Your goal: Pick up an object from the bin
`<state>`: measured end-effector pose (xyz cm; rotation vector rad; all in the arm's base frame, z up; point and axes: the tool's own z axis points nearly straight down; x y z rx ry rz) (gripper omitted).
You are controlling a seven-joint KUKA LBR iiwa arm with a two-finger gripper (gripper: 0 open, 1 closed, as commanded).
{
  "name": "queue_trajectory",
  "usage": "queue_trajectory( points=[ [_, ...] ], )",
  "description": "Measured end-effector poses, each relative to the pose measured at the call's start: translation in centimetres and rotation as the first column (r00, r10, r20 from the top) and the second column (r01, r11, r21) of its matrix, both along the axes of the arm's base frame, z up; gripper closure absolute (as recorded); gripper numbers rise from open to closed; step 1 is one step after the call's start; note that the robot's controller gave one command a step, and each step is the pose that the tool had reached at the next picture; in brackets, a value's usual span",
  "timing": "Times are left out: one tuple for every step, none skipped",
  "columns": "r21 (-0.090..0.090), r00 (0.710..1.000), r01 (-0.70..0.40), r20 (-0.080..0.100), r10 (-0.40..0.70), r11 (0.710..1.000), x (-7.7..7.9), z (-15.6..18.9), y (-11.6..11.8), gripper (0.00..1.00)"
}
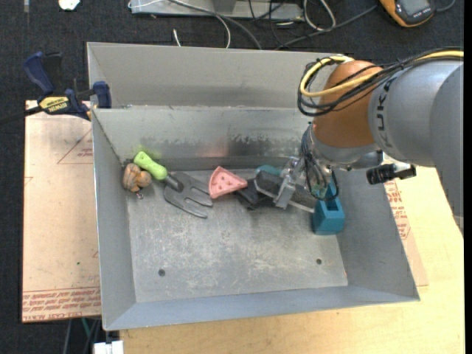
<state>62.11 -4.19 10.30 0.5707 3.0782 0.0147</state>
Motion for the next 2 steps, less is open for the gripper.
queue_trajectory(
  points=[
    [0.001, 1.000, -0.001, 0.004, 0.001, 1.000, 0.1, 3.9, 0.0, 1.00],
    [0.001, 1.000, -0.002, 0.004, 0.002, 1.000, 0.1, 8.8, 0.0, 1.00]
  ],
)
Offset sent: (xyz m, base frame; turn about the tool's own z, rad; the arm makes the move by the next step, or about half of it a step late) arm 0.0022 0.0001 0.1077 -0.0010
